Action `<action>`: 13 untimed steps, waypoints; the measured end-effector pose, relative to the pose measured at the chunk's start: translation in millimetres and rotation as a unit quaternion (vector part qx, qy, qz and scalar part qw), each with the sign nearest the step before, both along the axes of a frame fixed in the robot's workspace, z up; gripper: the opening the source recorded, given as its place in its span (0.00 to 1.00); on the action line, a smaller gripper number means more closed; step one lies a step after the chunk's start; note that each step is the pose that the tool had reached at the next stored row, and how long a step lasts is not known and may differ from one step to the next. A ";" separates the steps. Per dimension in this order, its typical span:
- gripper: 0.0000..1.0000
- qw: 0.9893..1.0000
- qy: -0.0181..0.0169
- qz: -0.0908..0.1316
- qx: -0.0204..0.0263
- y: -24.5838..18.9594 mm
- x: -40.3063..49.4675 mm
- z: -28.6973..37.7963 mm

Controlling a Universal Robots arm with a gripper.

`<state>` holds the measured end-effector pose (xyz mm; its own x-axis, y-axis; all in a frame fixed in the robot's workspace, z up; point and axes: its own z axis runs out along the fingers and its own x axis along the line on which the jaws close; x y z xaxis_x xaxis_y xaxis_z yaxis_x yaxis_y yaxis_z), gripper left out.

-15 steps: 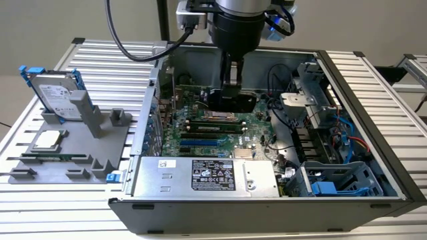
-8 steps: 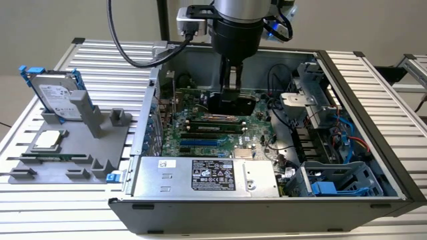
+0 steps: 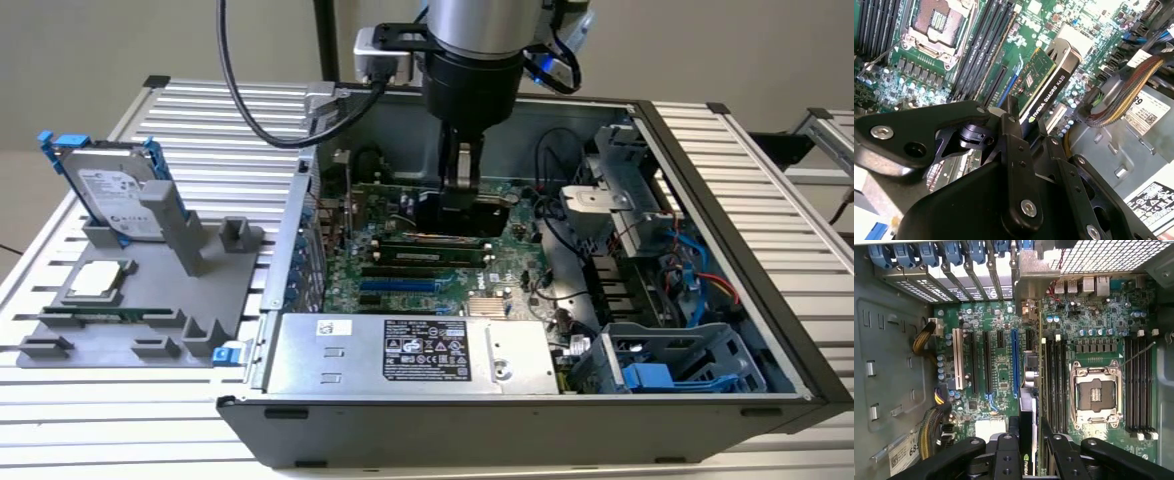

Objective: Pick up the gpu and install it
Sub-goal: 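Insert the gpu into the slot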

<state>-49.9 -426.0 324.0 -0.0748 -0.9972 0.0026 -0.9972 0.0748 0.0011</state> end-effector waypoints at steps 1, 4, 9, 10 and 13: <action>0.00 1.000 0.000 0.000 0.000 0.0 0.0 -1.4; 0.00 1.000 0.000 0.000 0.000 0.0 0.0 -6.1; 0.00 1.000 -0.001 0.000 0.000 0.0 0.0 -12.5; 0.00 1.000 -0.002 0.001 0.000 0.0 0.0 -13.7; 0.00 1.000 -0.003 0.004 0.000 0.0 0.0 -18.1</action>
